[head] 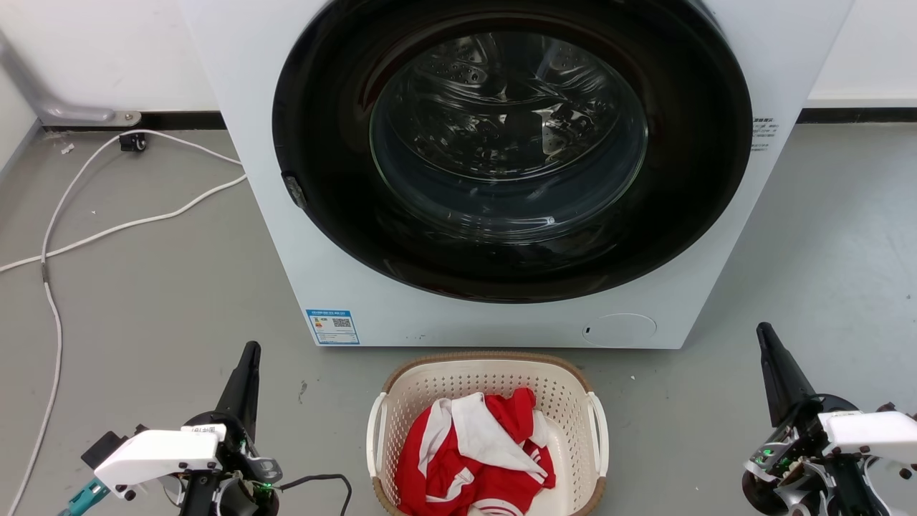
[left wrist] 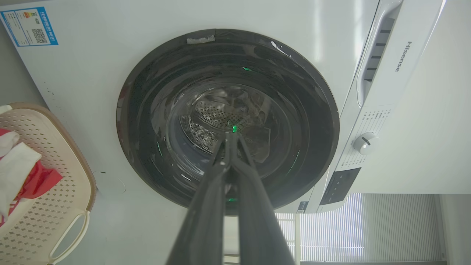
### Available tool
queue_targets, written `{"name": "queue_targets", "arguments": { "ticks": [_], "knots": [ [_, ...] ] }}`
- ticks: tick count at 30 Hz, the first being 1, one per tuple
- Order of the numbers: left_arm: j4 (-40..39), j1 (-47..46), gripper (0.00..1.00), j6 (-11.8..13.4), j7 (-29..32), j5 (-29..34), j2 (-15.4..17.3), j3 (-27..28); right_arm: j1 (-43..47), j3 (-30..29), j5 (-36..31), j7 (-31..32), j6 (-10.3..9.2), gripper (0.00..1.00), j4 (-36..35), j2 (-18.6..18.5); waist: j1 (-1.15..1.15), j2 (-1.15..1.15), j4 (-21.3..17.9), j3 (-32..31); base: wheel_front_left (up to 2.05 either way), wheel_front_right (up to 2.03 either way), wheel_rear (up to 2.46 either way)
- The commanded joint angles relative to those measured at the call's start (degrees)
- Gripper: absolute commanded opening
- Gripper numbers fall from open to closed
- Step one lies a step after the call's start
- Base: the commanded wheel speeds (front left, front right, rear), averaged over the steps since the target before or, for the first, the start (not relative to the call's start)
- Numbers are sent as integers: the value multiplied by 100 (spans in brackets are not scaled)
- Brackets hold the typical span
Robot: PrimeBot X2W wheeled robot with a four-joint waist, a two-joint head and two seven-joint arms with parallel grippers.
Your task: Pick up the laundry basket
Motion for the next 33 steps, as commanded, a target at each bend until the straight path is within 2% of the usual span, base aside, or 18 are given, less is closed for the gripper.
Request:
{"name": "queue_targets", "arguments": {
  "ticks": [1, 33],
  "knots": [
    [7, -56, 0, -21, 15, 36, -6, 14, -65, -12, -26, 23, 0, 0, 5, 16, 0, 0, 0, 0, 0, 0, 0],
    [8, -60, 0, -21, 50, 56, -27, 46, -66, -40, -47, 43, 0, 0, 6, 38, 0, 0, 0, 0, 0, 0, 0]
  ]
}}
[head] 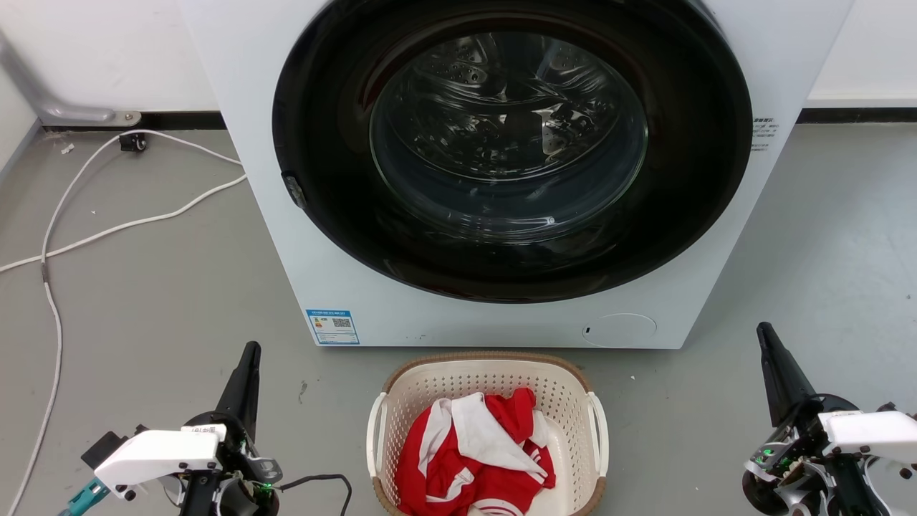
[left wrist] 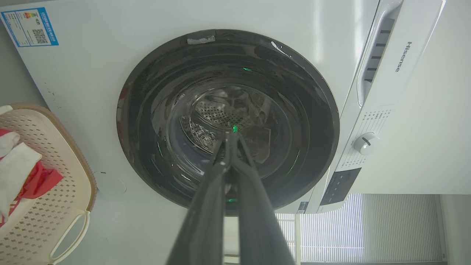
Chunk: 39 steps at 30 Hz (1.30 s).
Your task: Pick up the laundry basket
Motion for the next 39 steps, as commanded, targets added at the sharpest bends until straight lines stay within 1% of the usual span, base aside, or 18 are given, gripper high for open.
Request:
{"name": "queue_targets", "arguments": {
  "ticks": [1, 3, 4, 7, 16, 23, 27, 28, 30, 33, 38, 39],
  "knots": [
    [7, -60, 0, -21, 31, 26, -6, 18, -61, -12, -21, 20, 0, 0, 4, 21, 0, 0, 0, 0, 0, 0, 0],
    [7, -60, 0, -21, 33, 28, -7, 19, -61, -13, -22, 22, 0, 0, 4, 22, 0, 0, 0, 0, 0, 0, 0],
    [7, -60, 100, -21, 34, 29, -8, 20, -61, -14, -23, 22, 0, 100, 4, 22, 0, 0, 0, 0, 0, 0, 0],
    [125, 97, 100, 7, 12, -2, -30, -7, 104, 7, 0, -4, -1, 100, 121, 14, 0, 0, 0, 0, 0, 0, 0],
    [-143, 203, 100, 5, -248, 123, -30, -39, 195, 136, -126, -265, 0, 100, -138, 17, 0, 0, -5, 11, 0, 0, 0],
    [-207, 236, 100, 3, -433, 442, -29, 185, 236, 122, -368, -450, 0, 100, -262, 19, 0, 0, -6, 18, 0, 0, 0],
    [-216, 236, 100, 2, -532, 741, -30, 344, 236, 60, -799, -548, 0, 100, -322, 20, 0, 0, -7, 23, 0, 0, 0],
    [-222, 226, 100, 1, -580, 873, -29, 420, 230, 76, -1100, -596, 0, 100, -379, 21, 0, 0, -7, 27, 0, 0, 0],
    [-230, 219, 100, 1, -627, 993, -30, 471, 226, 45, -1354, -644, 1, 100, -429, 21, 0, 0, -8, 31, 0, 0, 0],
    [-288, 192, 100, 13, -695, 1302, -29, 641, 204, -11, -1762, -711, 1, 100, -532, 22, 0, 0, -8, 42, 0, 0, 0],
    [-541, 141, 100, 43, -804, 1886, -29, 773, 152, -59, -2588, -824, 1, 100, -786, 24, 0, 0, -6, 64, 0, 0, 0],
    [-541, 141, 100, 43, -804, 1886, -29, 773, 152, -59, -2588, -824, 1, 100, -786, 24, 0, 0, -6, 64, 0, 0, 0]
  ]
}}
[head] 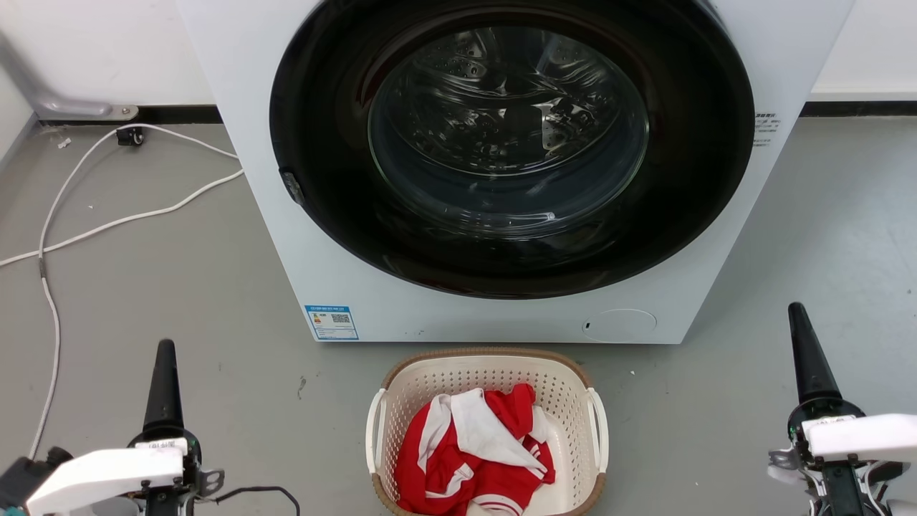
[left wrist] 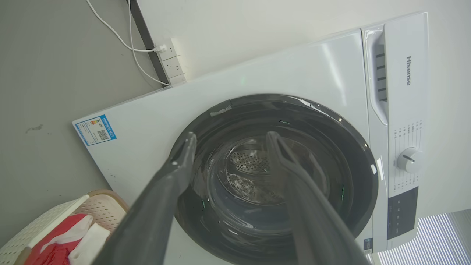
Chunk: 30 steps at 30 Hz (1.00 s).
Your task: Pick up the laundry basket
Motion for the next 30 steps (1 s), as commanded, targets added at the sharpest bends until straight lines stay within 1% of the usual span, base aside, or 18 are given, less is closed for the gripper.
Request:
{"name": "queue_targets", "arguments": {
  "ticks": [1, 6, 11, 16, 19, 23, 27, 30],
  "knots": [
    [-214, -158, 100, 6, -50, 258, 28, 30, -162, -16, -311, -68, 10, 100, -208, -17, 0, 0, 1, 6, 0, 0, 0],
    [-759, -129, 100, 140, -152, 994, 28, -108, -197, 59, -1190, -170, 10, 100, -527, -15, 0, 0, -1, 28, 0, 0, 0],
    [-1090, 25, 100, 166, -250, 1592, 30, -451, -196, 186, -2049, -267, 11, 100, -798, -14, 0, 0, -5, 39, 0, 0, 0],
    [-1349, 92, 100, 188, -342, 2340, 27, -687, -150, 337, -2719, -362, 11, 100, -966, -12, 0, 0, -11, 48, 0, 0, 0],
    [-1467, 150, 100, 190, -395, 2781, 28, -853, -95, 458, -3032, -416, 11, 100, -1014, -11, 0, 0, -19, 49, 0, 0, 0],
    [-1590, 198, 100, 258, -467, 3349, 27, -1025, -45, 494, -3434, -481, 11, 100, -1047, -10, 0, 0, -31, 56, 0, 0, 0],
    [-1685, 225, 100, 355, -532, 3925, 27, -1202, -15, 463, -3809, -550, 12, 100, -1048, -9, 0, 0, -48, 67, 0, 0, 0],
    [-1767, 217, 100, 473, -580, 4331, 59, -1329, -8, 447, -4023, -599, 12, 100, -1064, -8, 0, 0, -61, 85, 0, 0, 0]
  ]
}}
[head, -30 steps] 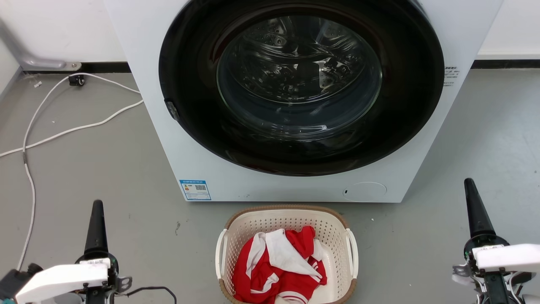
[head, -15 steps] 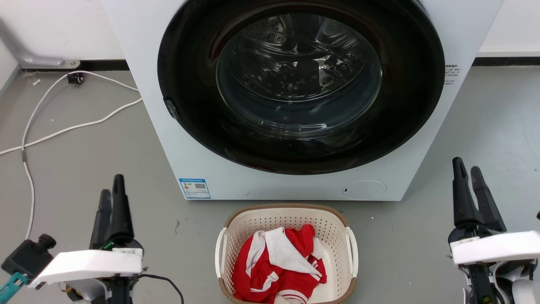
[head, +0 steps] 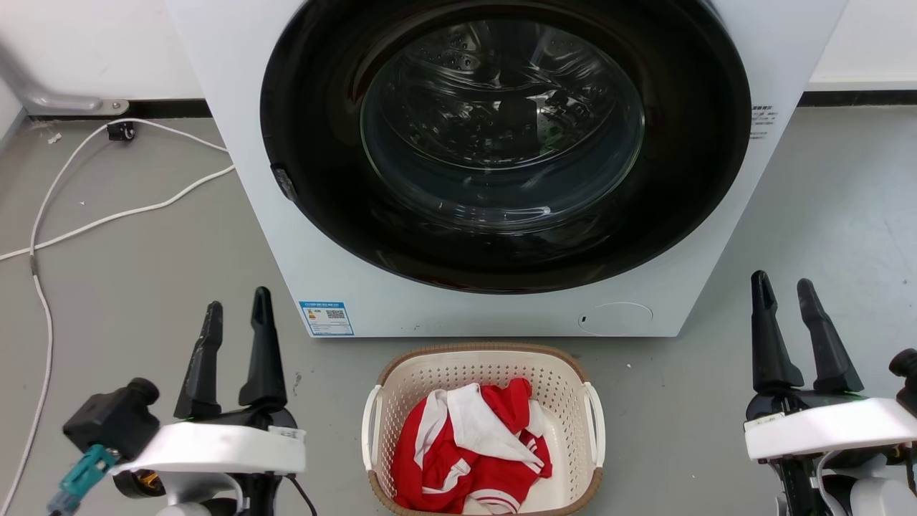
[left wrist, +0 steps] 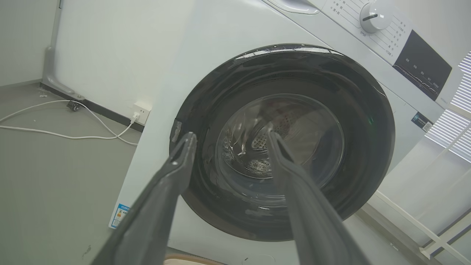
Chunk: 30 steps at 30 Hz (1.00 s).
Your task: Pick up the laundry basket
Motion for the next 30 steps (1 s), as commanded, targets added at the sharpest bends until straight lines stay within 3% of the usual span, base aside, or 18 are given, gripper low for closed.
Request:
{"name": "queue_targets", "arguments": {
  "ticks": [1, 21, 30],
  "knots": [
    [-126, -27, 100, 61, -58, 271, 84, -104, -30, -14, -202, -67, 12, 100, -109, -8, 0, 0, -6, 9, 0, 0, 0],
    [128, 73, 100, 972, -350, 1532, 729, -1316, 61, -260, -1599, -352, 13, 100, 311, -3, 0, 0, -30, 13, 0, 0, 0],
    [97, -25, 100, 1125, -464, 1939, 987, -1778, 34, -129, -2356, -464, 13, 100, 122, 0, 0, 0, -42, 63, 0, 0, 0]
  ]
}}
